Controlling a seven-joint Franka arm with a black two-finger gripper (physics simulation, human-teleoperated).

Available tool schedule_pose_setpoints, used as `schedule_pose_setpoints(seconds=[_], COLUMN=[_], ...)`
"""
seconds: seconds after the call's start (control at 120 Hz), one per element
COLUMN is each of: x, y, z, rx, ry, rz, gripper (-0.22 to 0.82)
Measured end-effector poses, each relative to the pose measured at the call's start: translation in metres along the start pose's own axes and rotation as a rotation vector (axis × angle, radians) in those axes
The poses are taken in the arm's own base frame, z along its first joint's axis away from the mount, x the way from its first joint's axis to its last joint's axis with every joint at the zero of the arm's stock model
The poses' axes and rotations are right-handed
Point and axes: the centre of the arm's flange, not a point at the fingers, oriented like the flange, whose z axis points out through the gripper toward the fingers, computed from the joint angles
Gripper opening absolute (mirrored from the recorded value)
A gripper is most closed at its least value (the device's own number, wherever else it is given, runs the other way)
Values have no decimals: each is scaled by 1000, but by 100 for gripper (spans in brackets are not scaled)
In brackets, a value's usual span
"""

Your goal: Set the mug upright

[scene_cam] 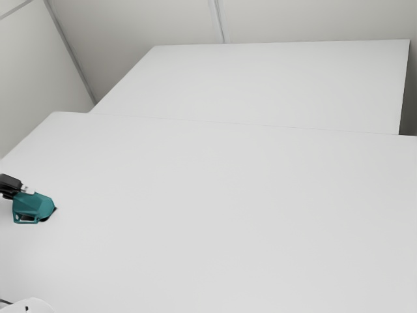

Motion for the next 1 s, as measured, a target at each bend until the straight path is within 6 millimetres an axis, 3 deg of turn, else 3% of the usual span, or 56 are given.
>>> schedule_pose_setpoints(seconds=[0.25,0.383,0.667,1.0], x=[6,13,44,89], y=[3,7,31,76], z=[4,8,20,25], rx=[-10,-18,-43,-53], ry=[7,7,10,-4], rz=[5,13,72,167], gripper=[-4,-12,-17,-17])
